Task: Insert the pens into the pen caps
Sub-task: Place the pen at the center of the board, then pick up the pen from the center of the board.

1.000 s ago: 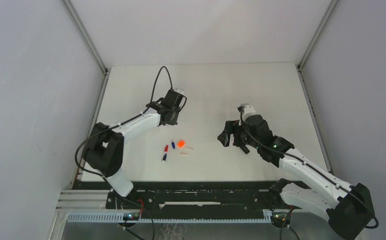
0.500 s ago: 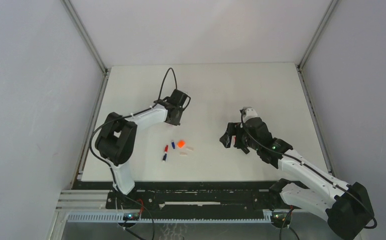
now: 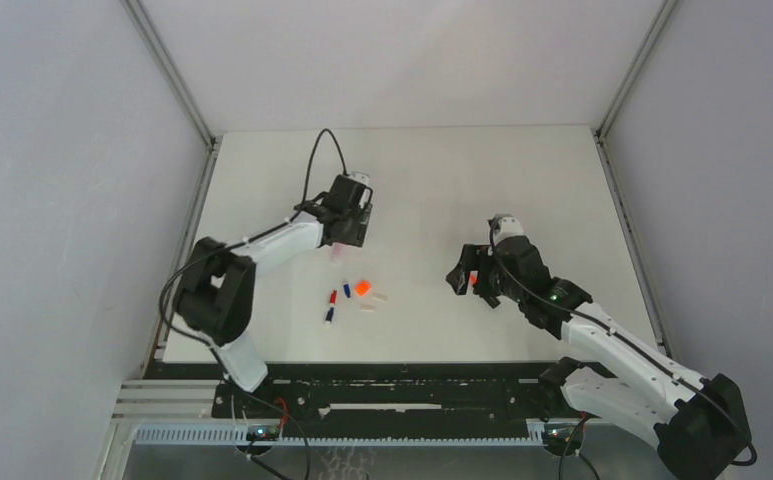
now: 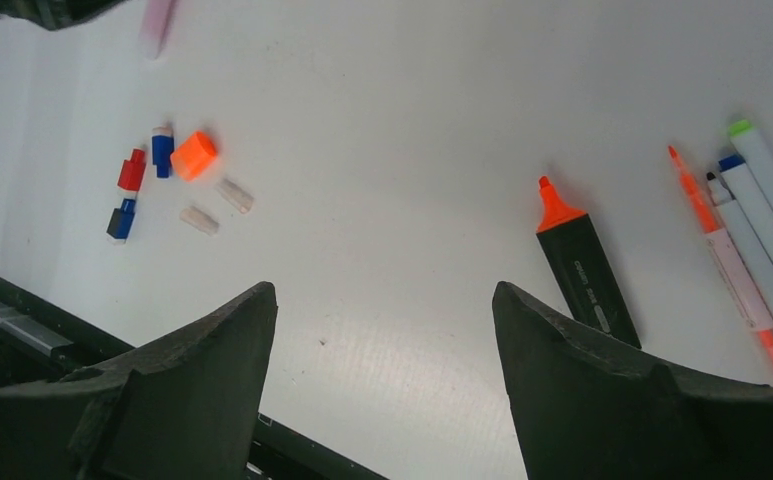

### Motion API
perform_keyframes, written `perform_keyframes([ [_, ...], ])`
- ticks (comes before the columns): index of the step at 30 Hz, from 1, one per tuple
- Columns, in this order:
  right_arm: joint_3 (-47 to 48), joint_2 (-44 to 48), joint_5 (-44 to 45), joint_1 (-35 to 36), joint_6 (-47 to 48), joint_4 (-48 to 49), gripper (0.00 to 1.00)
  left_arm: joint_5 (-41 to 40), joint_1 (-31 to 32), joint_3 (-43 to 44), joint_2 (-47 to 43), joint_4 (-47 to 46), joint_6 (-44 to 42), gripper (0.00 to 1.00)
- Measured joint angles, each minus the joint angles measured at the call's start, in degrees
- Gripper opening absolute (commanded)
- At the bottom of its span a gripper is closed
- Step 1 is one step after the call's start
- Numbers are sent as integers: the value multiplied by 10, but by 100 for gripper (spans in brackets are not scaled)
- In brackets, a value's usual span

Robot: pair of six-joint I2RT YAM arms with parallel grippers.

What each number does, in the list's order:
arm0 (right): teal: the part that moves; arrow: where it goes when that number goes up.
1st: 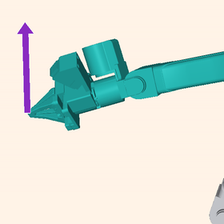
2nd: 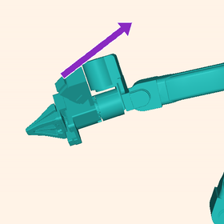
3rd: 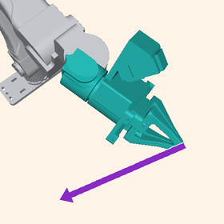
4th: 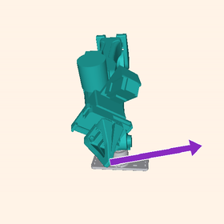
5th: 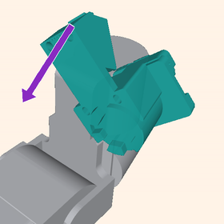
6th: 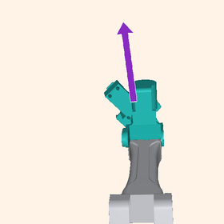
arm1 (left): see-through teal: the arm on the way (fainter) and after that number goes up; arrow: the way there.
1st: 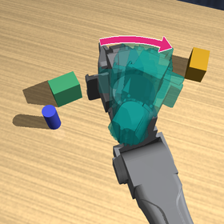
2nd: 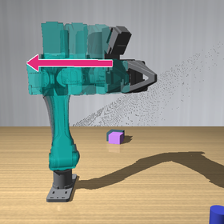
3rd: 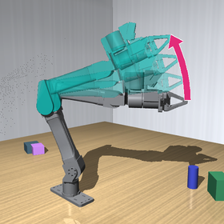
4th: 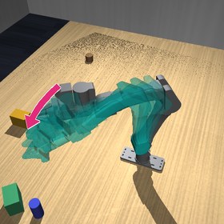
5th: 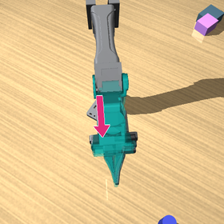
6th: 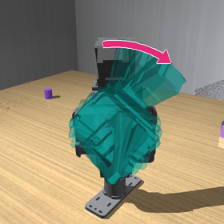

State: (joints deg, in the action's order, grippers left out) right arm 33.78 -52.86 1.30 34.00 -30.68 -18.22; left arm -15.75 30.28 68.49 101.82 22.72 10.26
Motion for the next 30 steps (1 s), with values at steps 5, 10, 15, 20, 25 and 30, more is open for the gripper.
perform_keyframes([
  [5, 2, 17, 2, -13, 3, -36, 75, 7, -6, -48, -167, -11, 24, 82],
  [10, 4, 3, -25, -95, 4, -64, 73, 85, -54, -62, -416, -41, 78, 100],
  [15, 4, -35, -58, -160, 4, -70, 71, 215, -174, -75, -566, -52, 119, 100],
  [20, 4, -69, -56, -161, 12, -70, 67, 260, -246, -120, -590, -43, 123, 98],
  [25, 4, -106, -42, -160, 31, -69, 64, 242, -247, -141, -573, 9, 111, 98],
  [30, 10, -158, -34, -153, 55, -69, 60, 204, -248, -141, -588, 37, 81, 98],
])
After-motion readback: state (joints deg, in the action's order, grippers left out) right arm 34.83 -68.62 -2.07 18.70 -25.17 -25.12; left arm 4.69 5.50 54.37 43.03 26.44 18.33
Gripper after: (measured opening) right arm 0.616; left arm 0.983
